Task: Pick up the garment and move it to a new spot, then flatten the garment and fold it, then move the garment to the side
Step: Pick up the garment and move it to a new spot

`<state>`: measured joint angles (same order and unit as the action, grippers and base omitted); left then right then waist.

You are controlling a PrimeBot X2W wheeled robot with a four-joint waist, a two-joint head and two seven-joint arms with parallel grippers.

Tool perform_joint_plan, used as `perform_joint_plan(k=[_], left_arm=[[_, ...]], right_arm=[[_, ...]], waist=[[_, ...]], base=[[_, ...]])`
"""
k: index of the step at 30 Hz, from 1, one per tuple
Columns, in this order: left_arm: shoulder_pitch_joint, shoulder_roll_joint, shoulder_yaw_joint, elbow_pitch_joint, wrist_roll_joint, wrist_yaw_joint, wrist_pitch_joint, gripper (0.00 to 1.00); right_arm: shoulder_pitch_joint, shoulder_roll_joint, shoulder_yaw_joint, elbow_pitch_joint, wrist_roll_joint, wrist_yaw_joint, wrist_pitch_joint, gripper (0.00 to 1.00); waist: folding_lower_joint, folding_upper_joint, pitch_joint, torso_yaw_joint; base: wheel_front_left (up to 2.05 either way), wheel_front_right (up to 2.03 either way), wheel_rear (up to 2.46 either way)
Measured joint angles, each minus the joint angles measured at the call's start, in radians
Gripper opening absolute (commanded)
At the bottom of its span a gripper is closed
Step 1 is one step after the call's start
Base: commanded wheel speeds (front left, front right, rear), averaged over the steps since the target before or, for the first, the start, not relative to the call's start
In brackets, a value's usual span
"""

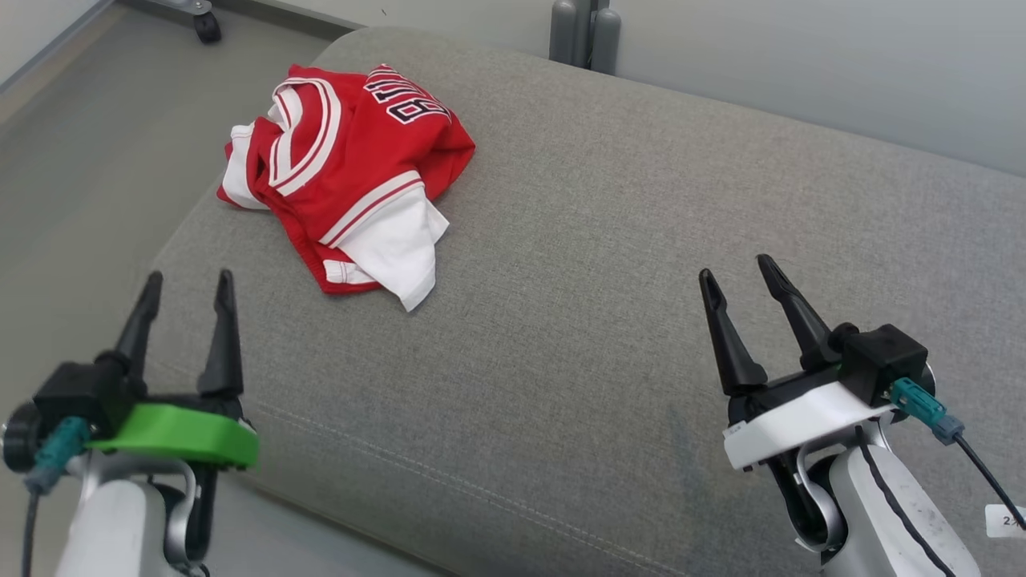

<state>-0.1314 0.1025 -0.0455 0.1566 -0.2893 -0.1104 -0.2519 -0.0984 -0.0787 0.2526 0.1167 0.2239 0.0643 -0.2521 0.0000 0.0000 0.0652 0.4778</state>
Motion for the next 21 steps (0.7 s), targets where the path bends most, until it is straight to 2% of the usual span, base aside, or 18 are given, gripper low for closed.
perform_joint_plan(k=[5,10,21], left_arm=[[-0.105,0.046,0.019,0.003,-0.007,-0.005,0.0,1.0],[-0.176,0.071,0.064,0.043,-0.064,-0.009,0.028,1.0],[-0.364,0.188,0.164,0.181,-0.141,-0.01,0.109,1.0]], right_arm=[[-0.027,-0.001,0.019,0.0,-0.02,0.009,0.0,1.0],[-0.064,-0.006,0.042,-0.002,-0.053,0.014,0.0,1.0],[-0.154,-0.014,0.069,-0.043,-0.105,0.015,-0.002,1.0]], waist=[[0.0,0.0,0.031,-0.011],[0.0,0.0,0.069,-0.033],[0.0,0.0,0.16,-0.136]], base=[[0.0,0.0,0.0],[0.0,0.0,0.0],[0.0,0.0,0.0]])
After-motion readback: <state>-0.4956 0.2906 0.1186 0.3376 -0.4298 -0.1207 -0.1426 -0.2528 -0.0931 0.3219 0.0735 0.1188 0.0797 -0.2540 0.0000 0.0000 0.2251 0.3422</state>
